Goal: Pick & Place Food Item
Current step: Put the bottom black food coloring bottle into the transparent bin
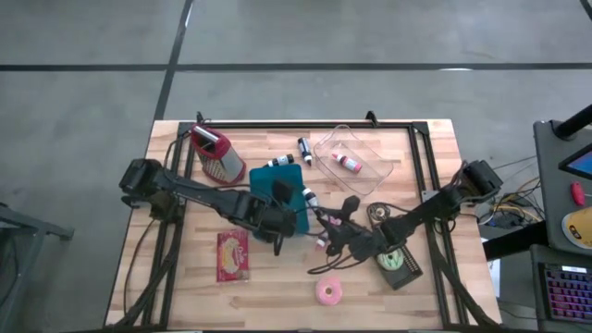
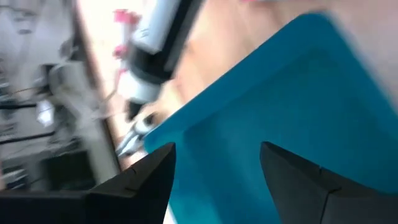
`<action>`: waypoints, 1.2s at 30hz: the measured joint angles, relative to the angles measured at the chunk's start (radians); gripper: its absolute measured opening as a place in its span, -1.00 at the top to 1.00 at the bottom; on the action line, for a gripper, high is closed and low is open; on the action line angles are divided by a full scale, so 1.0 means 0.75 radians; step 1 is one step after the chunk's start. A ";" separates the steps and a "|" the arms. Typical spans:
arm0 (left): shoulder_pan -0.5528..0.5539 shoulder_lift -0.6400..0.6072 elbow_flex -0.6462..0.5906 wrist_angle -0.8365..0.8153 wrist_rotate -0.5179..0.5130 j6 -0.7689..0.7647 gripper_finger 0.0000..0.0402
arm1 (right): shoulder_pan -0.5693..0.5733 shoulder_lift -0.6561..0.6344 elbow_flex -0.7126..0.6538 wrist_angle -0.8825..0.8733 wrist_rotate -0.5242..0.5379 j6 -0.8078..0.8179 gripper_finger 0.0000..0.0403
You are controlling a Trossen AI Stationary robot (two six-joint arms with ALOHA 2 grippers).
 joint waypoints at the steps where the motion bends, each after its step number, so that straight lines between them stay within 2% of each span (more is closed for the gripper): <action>1: 0.004 0.000 0.000 0.016 0.052 0.000 -0.19 | 0.000 -0.007 -0.005 0.000 0.000 0.000 0.36; 9: 0.008 -0.022 0.000 0.217 0.501 0.050 -0.19 | 0.001 -0.024 -0.035 0.005 -0.003 0.017 0.36; 14: 0.009 -0.047 0.000 0.338 0.587 0.008 -0.19 | 0.001 -0.024 -0.040 0.006 -0.022 0.030 0.36; 17: 0.009 -0.053 0.000 0.354 0.617 0.008 -0.19 | 0.001 -0.024 -0.041 0.008 -0.023 0.033 0.36; 20: 0.011 -0.057 0.000 0.371 0.703 0.019 -0.19 | 0.001 -0.024 -0.042 0.010 -0.024 0.036 0.36; 23: 0.016 -0.066 0.000 0.410 0.865 0.030 -0.19 | 0.001 -0.024 -0.042 0.009 -0.026 0.040 0.36; 27: 0.035 -0.105 -0.025 0.426 1.182 0.130 -0.19 | 0.004 -0.024 -0.044 0.008 -0.027 0.046 0.36; 29: 0.051 -0.142 -0.068 0.453 1.285 0.160 -0.19 | 0.008 -0.024 -0.044 0.009 -0.027 0.050 0.36; 31: 0.068 -0.195 -0.135 0.505 1.314 0.169 -0.19 | 0.011 -0.024 -0.045 0.009 -0.027 0.050 0.36; 36: 0.121 -0.365 -0.392 0.825 1.274 -0.005 -0.19 | 0.012 -0.024 -0.047 0.008 -0.027 0.055 0.36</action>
